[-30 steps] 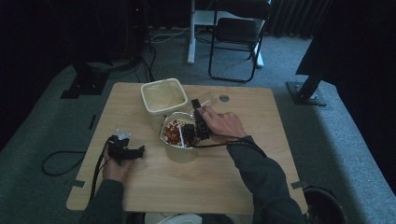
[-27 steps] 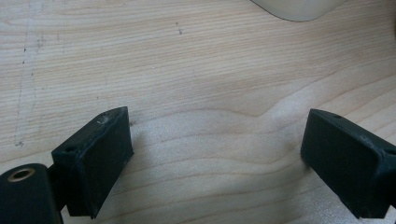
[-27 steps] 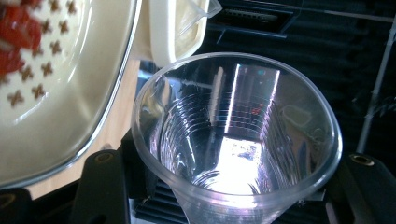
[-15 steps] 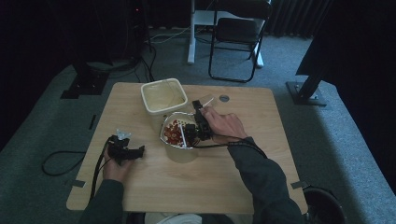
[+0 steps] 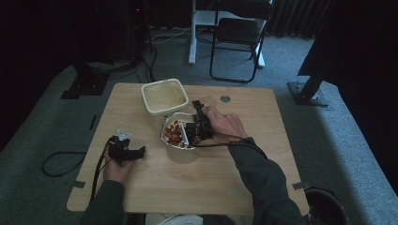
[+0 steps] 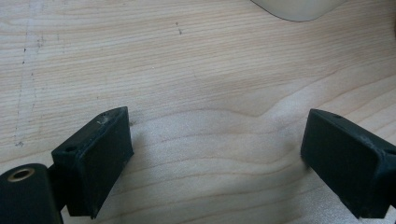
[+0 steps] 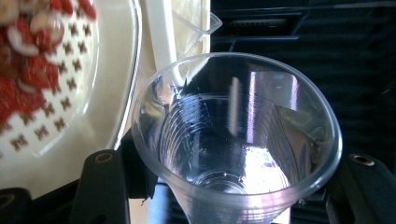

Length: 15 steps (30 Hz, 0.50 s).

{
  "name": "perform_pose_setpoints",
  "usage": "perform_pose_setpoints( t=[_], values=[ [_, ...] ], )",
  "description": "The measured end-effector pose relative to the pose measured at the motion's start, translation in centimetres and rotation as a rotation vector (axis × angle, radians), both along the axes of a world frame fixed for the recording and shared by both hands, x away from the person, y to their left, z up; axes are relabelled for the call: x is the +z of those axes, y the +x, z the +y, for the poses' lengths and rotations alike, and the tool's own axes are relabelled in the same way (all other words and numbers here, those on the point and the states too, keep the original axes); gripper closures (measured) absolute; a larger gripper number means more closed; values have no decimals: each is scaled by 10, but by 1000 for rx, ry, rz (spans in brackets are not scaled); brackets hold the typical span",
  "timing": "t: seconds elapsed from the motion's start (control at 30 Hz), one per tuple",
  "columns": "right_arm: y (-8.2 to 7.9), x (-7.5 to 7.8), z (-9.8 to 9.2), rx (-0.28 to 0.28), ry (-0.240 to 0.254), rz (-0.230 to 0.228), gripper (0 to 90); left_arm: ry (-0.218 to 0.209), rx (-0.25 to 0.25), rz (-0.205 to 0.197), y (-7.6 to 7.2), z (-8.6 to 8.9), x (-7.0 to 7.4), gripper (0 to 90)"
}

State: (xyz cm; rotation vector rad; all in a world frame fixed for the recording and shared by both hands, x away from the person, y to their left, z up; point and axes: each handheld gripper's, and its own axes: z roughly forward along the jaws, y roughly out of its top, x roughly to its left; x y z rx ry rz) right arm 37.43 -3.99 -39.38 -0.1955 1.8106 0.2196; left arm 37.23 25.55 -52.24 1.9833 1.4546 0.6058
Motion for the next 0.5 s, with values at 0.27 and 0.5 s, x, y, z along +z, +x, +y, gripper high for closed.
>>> perform_pose_setpoints(
  t=[0.27, 0.5],
  values=[
    [12, 12, -20, 18, 285, 246, 369, 1, 0, 0, 0, 0, 0, 93],
    [21, 15, -34, 25, 487, 396, 362, 1, 0, 0, 0, 0, 0, 93]
  ],
)
